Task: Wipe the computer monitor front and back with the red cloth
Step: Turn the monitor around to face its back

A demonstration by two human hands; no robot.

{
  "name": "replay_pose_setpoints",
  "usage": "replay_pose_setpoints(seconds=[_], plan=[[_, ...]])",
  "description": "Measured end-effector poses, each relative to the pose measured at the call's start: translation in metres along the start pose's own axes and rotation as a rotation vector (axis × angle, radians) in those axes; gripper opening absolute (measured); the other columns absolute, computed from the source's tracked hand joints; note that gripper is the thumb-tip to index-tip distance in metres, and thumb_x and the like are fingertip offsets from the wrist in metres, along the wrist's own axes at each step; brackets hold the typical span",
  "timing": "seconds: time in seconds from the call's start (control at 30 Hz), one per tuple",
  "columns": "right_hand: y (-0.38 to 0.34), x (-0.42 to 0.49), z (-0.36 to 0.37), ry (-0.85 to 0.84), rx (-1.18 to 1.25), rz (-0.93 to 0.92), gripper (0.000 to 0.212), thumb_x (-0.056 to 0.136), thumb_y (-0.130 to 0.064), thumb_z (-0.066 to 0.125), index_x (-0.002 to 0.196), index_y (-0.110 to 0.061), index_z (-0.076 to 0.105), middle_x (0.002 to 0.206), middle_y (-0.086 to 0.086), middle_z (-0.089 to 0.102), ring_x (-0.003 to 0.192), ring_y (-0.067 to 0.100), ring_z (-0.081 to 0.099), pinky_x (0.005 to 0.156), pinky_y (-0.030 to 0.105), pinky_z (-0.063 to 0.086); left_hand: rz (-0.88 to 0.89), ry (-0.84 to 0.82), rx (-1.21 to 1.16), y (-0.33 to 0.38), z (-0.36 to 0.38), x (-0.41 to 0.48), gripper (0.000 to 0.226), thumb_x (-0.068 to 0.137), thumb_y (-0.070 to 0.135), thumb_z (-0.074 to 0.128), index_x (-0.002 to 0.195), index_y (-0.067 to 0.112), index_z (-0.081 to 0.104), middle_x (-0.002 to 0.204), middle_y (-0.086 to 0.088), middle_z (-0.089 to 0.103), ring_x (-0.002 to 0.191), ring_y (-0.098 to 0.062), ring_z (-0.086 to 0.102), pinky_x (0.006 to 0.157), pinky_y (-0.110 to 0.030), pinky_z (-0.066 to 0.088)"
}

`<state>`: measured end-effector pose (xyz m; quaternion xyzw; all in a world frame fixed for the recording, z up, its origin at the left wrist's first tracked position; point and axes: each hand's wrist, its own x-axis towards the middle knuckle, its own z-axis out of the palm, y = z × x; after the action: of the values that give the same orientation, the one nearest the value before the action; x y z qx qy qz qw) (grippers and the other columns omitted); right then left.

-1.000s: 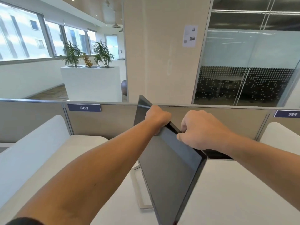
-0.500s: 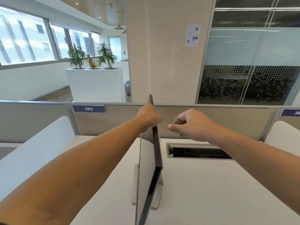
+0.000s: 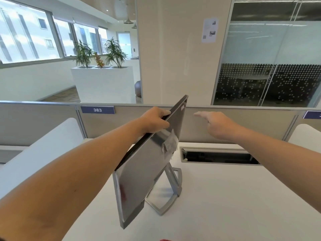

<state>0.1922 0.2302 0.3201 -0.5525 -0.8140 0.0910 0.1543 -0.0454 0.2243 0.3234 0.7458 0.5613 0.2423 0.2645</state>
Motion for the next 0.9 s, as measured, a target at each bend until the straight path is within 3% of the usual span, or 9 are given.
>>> replay_pose_setpoints(seconds=[0.17,0.23,0.33,0.43,0.53,0.63,0.77,0.83,0.9], plan=[[0.021,0.018,-0.006,0.071,-0.127,-0.100,0.086,0.079,0.020,0.030,0.155,-0.021,0.028,0.165,0.000,0.020,0.152,0.014,0.015,0.124,0.036,0.015,0.140,-0.129,0.067,-0.002,-0.008,-0.007,0.047,0.084,0.008,0.050,0.125,0.025,0.066,0.094,-0.004,0.074,0.075,-0.015,0.062,0.078,-0.030,0.051],[0.025,0.022,-0.009,0.084,-0.172,-0.169,0.087,0.080,0.023,0.028,0.156,-0.019,0.026,0.166,-0.001,0.013,0.152,0.010,0.005,0.123,0.028,0.007,0.138,-0.166,0.132,-0.006,-0.010,-0.007,0.053,0.086,0.006,0.047,0.134,0.025,0.060,0.115,-0.003,0.072,0.095,-0.019,0.067,0.087,-0.028,0.049],[0.028,0.027,-0.011,0.089,-0.236,-0.258,0.088,0.081,0.025,0.027,0.157,-0.018,0.019,0.166,-0.003,0.008,0.152,0.007,-0.001,0.123,0.028,0.004,0.165,-0.167,0.385,0.000,-0.006,-0.010,0.062,0.091,0.005,0.046,0.150,0.020,0.040,0.150,0.004,0.047,0.136,-0.018,0.045,0.111,-0.025,0.031],[0.032,0.035,-0.006,0.082,-0.239,-0.250,0.075,0.092,0.018,0.031,0.157,-0.016,0.015,0.166,-0.001,0.007,0.153,0.011,-0.001,0.125,0.034,0.006,0.191,-0.149,0.652,0.013,0.001,-0.027,0.066,0.096,0.004,0.038,0.157,0.020,0.020,0.163,0.007,0.021,0.147,-0.016,0.026,0.120,-0.035,0.024],[0.038,0.045,-0.002,0.026,-0.227,-0.212,0.055,0.105,-0.004,0.030,0.157,-0.012,0.015,0.166,0.003,0.009,0.153,0.015,0.001,0.125,0.039,0.008,0.142,0.032,0.827,0.013,0.007,-0.054,0.062,0.100,0.008,0.033,0.157,0.022,0.013,0.165,0.010,0.010,0.148,-0.014,0.024,0.114,-0.040,0.033],[0.043,0.053,0.001,-0.009,-0.177,-0.166,0.052,0.108,-0.023,0.029,0.157,-0.013,0.016,0.166,0.003,0.011,0.153,0.015,0.003,0.125,0.042,0.007,0.045,0.265,0.816,-0.001,0.019,-0.085,0.051,0.107,0.021,0.024,0.157,0.015,0.013,0.166,-0.001,0.010,0.151,-0.016,0.013,0.120,-0.032,0.015],[0.046,0.062,0.007,-0.048,-0.106,-0.156,0.051,0.108,-0.025,0.032,0.156,-0.014,0.024,0.165,0.002,0.018,0.152,0.016,0.011,0.113,0.023,0.001,-0.007,0.504,0.883,-0.027,0.040,-0.112,0.054,0.106,0.032,0.019,0.151,0.003,0.030,0.159,-0.015,0.029,0.150,-0.028,0.019,0.123,-0.042,0.011],[0.048,0.063,0.007,-0.026,-0.085,-0.165,0.045,0.107,-0.022,0.036,0.151,-0.012,0.037,0.159,0.007,0.033,0.148,0.023,0.027,0.114,0.027,0.013,0.016,0.553,0.905,-0.034,0.050,-0.116,0.054,0.104,0.031,0.025,0.147,-0.001,0.036,0.155,-0.018,0.034,0.149,-0.031,0.023,0.122,-0.046,0.014],[0.049,0.059,0.007,0.030,-0.080,-0.187,0.032,0.106,-0.017,0.040,0.133,-0.010,0.053,0.138,0.011,0.055,0.128,0.031,0.048,0.104,0.038,0.031,0.047,0.573,0.913,-0.036,0.055,-0.117,0.054,0.104,0.030,0.027,0.147,-0.001,0.036,0.156,-0.018,0.033,0.149,-0.031,0.021,0.120,-0.044,0.012]])
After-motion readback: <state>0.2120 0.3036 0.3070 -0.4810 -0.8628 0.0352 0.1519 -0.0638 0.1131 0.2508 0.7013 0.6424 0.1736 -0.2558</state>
